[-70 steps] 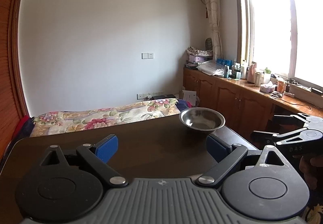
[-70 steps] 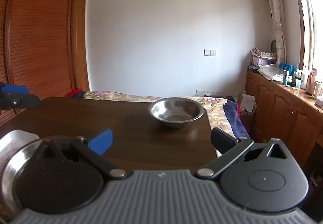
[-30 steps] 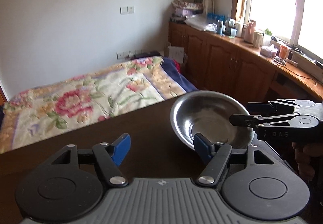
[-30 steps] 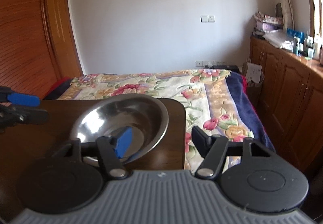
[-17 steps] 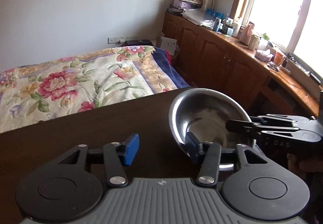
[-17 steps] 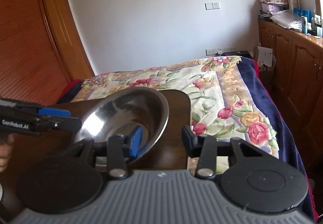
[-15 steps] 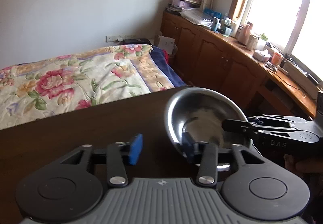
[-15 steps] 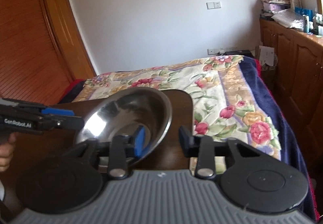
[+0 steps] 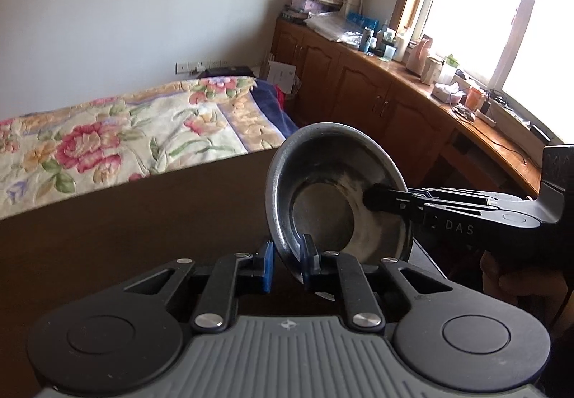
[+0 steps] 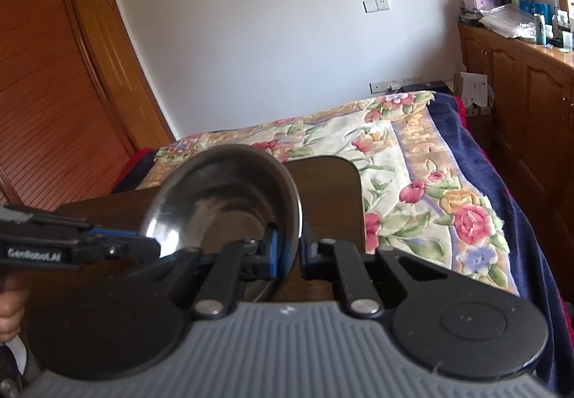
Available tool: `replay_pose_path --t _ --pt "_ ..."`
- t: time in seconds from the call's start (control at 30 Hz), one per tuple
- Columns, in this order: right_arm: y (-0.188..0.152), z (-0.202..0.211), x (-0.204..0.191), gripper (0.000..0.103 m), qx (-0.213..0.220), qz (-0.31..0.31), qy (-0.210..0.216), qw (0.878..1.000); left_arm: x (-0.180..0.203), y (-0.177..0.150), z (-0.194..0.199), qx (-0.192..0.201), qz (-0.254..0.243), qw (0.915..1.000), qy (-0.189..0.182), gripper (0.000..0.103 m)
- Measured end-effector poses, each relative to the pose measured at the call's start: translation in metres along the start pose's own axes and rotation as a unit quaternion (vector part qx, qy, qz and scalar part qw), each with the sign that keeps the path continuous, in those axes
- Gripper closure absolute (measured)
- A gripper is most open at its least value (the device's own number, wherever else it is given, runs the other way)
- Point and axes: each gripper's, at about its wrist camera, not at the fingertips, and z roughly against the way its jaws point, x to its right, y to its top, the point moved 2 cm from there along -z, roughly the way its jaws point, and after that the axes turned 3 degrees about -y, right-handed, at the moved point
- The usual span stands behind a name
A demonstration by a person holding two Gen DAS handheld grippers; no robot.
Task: Organize plates and bowls
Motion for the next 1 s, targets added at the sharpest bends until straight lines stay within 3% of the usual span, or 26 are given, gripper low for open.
replay_pose_path --t 0.43,1.0 --pt "0.015 0.033 -0.025 0.090 0.041 0.015 0.006 0.999 0.009 0.000 0.055 0.048 -0.026 0.9985 0.010 0.060" --pt "0.010 0.078 -0.063 0.090 0.071 0.039 0.016 0.997 0.018 -0.028 0.126 0.084 -0.040 0.9956 0.009 0.060"
